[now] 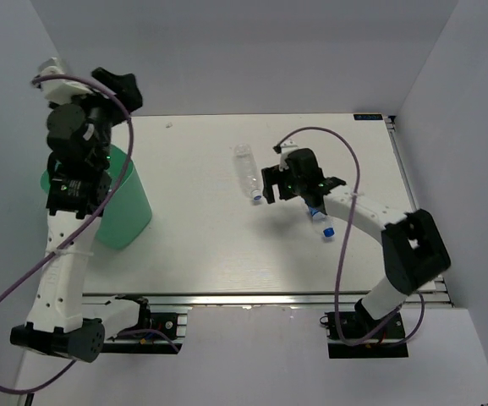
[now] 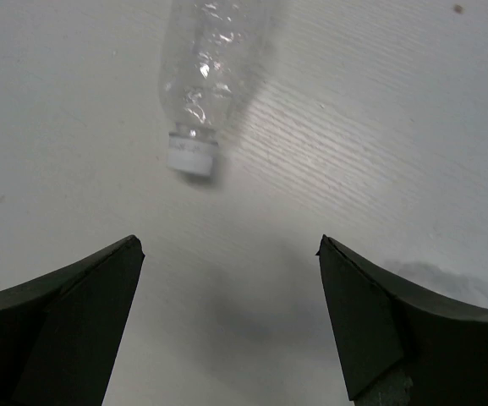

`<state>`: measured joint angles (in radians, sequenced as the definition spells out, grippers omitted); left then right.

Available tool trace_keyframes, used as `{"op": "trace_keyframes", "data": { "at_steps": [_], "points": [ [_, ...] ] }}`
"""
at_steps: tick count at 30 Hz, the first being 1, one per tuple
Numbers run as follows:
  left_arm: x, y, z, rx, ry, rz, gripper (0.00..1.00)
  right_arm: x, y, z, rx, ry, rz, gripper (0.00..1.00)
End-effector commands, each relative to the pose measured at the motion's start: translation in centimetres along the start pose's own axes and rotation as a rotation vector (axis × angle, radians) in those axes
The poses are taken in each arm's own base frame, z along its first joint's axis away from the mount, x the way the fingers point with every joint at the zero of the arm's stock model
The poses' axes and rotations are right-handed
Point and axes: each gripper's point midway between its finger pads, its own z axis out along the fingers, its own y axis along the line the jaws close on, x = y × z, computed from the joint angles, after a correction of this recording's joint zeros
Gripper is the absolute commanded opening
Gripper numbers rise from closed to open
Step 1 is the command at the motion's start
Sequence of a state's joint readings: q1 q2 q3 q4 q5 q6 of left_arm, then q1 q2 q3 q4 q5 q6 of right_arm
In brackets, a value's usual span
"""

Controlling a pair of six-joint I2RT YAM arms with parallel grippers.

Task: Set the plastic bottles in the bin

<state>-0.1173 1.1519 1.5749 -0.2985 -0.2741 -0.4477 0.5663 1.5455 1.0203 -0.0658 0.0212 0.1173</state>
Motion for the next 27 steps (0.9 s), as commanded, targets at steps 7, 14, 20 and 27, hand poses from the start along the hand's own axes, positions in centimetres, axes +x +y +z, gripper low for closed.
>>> {"op": "trace_keyframes", "data": {
  "at_steps": [7, 14, 20, 27],
  "points": [
    [22.3, -5.9, 1.2, 0.179, 0.448, 0.088, 0.98, -4.1, 2.0, 8.6, 0.049, -0.047, 0.022, 0.89],
    [27.8, -3.0, 0.0, 0.112, 0.508, 0.06, 0.98, -0.4, 1.7, 12.9, 0.076, 0.05, 0.089, 0.84],
    [30.7, -2.0, -1.7, 0.125, 0.552, -0.012, 0.98, -0.4, 3.0, 11.8, -0.006, 0.008, 0.086, 0.45],
    [32.2, -3.5, -2.8, 0.199, 0.579, -0.133, 0.98, -1.4, 6.6, 7.2, -0.213, -0.095, 0.049, 0.2]
  ]
}}
